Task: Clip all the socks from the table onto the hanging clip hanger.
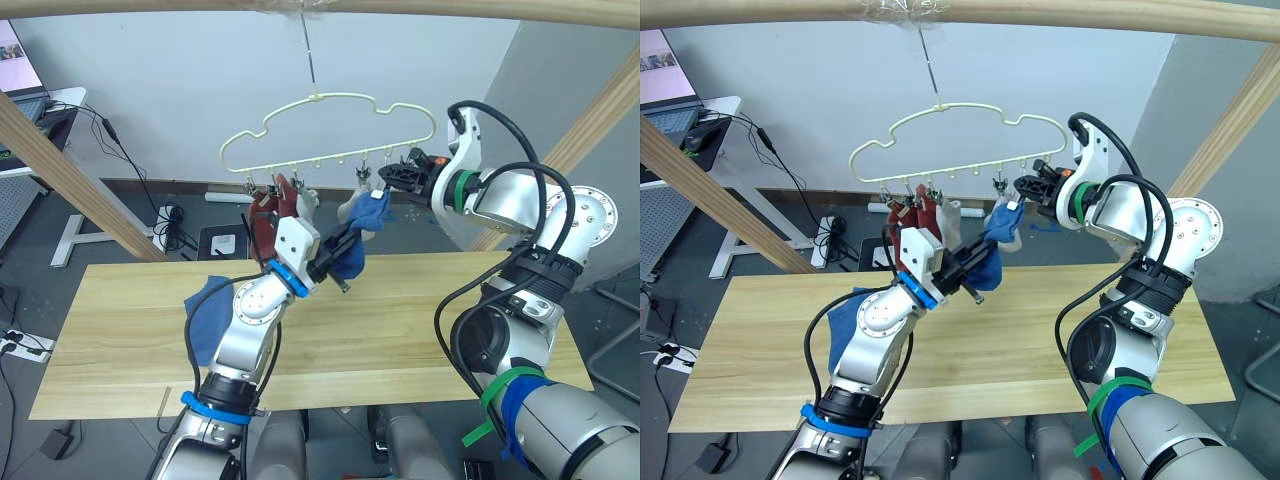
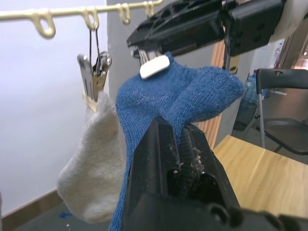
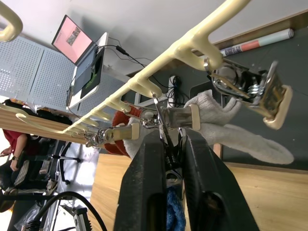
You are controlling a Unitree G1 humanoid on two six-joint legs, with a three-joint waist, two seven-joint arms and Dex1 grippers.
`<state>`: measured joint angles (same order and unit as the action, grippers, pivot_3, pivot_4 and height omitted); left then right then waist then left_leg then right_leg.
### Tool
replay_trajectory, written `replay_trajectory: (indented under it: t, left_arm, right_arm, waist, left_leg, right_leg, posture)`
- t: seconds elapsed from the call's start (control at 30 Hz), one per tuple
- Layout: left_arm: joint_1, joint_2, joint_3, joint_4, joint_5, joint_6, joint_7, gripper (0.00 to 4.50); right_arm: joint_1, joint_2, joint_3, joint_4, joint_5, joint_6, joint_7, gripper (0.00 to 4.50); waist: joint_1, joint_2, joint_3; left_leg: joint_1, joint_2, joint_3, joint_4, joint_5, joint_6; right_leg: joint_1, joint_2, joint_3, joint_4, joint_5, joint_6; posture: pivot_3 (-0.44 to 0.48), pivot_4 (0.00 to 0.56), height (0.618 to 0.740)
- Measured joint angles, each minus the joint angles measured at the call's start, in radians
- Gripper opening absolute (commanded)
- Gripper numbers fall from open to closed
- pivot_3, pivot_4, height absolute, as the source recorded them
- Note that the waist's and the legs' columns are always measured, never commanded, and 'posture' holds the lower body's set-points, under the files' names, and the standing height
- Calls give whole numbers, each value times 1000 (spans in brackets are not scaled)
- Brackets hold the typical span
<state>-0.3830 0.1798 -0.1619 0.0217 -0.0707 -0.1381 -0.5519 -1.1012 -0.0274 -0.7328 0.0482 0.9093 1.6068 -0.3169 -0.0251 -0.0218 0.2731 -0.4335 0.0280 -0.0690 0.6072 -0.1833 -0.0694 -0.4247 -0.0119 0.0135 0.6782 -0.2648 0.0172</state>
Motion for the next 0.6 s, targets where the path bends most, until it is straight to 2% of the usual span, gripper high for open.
replay_trajectory:
  t: [0.23,0.37,0.47,0.6]
  left_arm:
    - [-8,-18,-9,-2,-14,54,-11,0]
    - [-24,-61,-18,3,-50,130,-13,0]
    - [-51,-94,-14,48,-89,182,-21,832]
    - [-84,-115,8,116,-128,241,-27,2053]
  right_arm:
    - [4,-63,-23,12,78,0,-12,3835]
    - [43,-141,4,-37,182,-1,18,3835]
    - [147,-204,69,-176,210,-3,62,3873]
    - [298,-217,176,-368,165,-76,81,3873]
  waist:
    - [-6,0,0]
    - [-7,0,1]
    - [-9,0,1]
    - [-30,0,2]
  left_leg:
    - [0,1,0,0,0,1]
    - [-1,0,0,0,-1,2]
    - [-1,0,1,0,-2,4]
    - [-1,1,2,0,-3,5]
  right_leg:
    - [0,1,0,0,0,0]
    - [0,1,1,-2,0,0]
    - [0,1,1,-3,-1,1]
    - [-1,2,3,-2,-2,3]
  posture:
    - [-6,287,740]
    - [-40,290,740]
    - [-57,291,740]
    - [-67,296,740]
